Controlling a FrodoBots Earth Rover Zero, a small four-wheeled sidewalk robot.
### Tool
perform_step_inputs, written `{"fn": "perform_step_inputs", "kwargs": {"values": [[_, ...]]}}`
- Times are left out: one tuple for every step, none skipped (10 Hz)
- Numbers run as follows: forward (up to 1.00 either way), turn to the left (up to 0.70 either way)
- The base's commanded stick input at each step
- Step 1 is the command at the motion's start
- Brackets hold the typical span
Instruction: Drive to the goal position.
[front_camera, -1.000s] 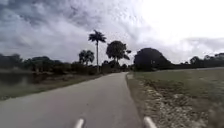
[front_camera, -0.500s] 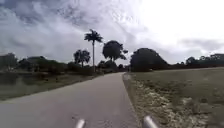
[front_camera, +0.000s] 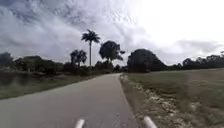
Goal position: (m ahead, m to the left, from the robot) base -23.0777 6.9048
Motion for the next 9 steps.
{"fn": "perform_step_inputs", "kwargs": {"values": [[0.06, 0.01], [0.05, 0.03], [0.04, 0.05], [0.04, 0.21], [0.04, 0.50], [0.04, 0.50], [0.04, 0.50], [0.04, 0.50], [0.04, 0.50]]}}
